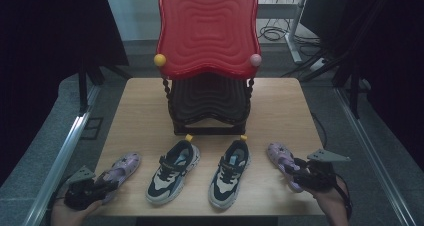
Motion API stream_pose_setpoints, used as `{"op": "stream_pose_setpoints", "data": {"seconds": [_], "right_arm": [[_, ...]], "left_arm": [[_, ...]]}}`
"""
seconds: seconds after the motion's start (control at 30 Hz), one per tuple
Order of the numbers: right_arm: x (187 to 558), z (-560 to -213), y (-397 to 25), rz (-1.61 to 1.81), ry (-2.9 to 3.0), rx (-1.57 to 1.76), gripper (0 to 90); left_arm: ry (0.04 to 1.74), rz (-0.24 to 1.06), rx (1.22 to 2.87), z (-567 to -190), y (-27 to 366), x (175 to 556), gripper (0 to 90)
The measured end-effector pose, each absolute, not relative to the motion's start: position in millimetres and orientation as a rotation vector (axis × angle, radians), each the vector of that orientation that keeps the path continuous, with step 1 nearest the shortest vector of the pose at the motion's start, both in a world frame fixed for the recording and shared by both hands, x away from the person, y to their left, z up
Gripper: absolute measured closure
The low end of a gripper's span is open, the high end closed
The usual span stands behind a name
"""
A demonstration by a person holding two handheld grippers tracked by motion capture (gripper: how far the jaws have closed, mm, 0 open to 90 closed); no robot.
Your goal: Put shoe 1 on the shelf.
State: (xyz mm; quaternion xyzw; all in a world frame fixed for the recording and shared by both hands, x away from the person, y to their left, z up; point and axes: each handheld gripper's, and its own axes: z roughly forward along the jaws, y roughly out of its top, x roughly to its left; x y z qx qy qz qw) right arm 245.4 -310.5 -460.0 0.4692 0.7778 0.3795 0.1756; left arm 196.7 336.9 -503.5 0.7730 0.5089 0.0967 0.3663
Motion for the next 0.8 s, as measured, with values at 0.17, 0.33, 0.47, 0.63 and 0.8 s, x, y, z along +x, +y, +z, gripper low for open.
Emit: {"op": "stream_pose_setpoints", "data": {"seconds": [0.17,0.33,0.47,0.63,0.8], "right_arm": [[243.3,-466.2,-314.0,1.054,2.208,1.357,52.8],[244.0,-471.3,-316.8,1.04,2.231,1.383,56.7],[246.8,-477.6,-318.0,1.042,2.27,1.408,61.6],[250.9,-487.1,-317.3,1.032,2.311,1.419,68.6],[253.9,-492.7,-317.6,1.03,2.336,1.43,76.2]], "left_arm": [[1.293,0.236,1.994,-505.6,336.1,196.9,83.0],[1.291,0.236,1.996,-505.7,336.2,197.0,83.1],[1.291,0.234,1.995,-505.8,336.4,197.1,83.3],[1.29,0.232,1.99,-506.5,336.6,197.0,83.2],[1.287,0.23,1.995,-506.7,336.0,197.6,83.0]]}}
